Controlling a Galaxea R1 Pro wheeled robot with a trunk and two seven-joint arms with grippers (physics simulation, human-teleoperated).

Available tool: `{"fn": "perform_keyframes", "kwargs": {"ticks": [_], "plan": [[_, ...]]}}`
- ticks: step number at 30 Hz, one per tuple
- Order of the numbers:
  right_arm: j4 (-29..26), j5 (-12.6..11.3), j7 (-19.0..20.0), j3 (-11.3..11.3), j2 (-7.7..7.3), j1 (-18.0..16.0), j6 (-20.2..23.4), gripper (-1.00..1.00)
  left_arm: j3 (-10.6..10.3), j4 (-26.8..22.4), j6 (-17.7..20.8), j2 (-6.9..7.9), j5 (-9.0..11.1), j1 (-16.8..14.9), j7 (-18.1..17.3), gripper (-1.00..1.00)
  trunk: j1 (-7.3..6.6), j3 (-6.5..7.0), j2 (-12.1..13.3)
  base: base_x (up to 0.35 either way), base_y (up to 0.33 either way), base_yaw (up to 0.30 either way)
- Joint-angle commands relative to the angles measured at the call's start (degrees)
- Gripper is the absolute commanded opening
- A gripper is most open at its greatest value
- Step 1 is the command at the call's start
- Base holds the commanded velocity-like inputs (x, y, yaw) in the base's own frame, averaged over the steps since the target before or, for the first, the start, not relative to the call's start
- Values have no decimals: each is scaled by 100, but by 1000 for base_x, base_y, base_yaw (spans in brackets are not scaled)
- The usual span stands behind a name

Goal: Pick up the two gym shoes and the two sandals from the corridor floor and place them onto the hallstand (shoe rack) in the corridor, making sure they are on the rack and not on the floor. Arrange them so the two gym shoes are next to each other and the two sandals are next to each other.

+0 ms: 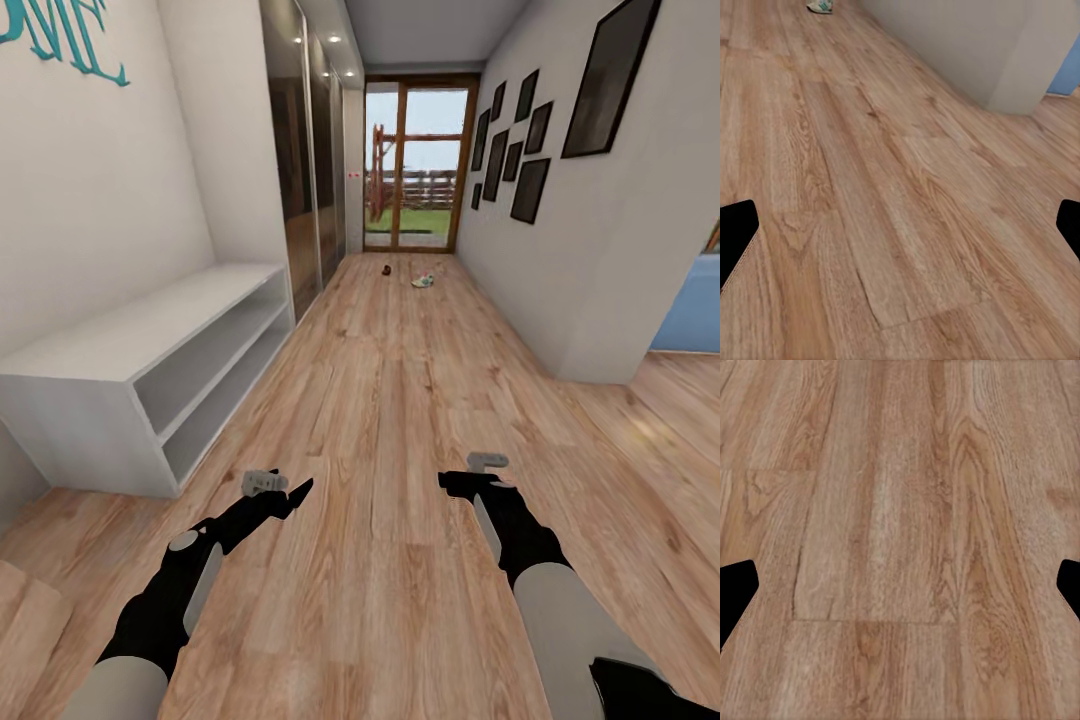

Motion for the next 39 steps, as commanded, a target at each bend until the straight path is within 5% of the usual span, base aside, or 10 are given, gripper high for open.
{"fn": "perform_keyframes", "kwargs": {"ticks": [1,39], "plan": [[-10,54,12,-25,7,-2,29,100,20,-1,44,-6,35,-3,-41,100,2,-6,-2,345,0,0],[-15,54,9,-25,7,-2,35,100,12,-1,46,-29,43,-3,-41,100,2,3,-2,345,0,-50]]}}
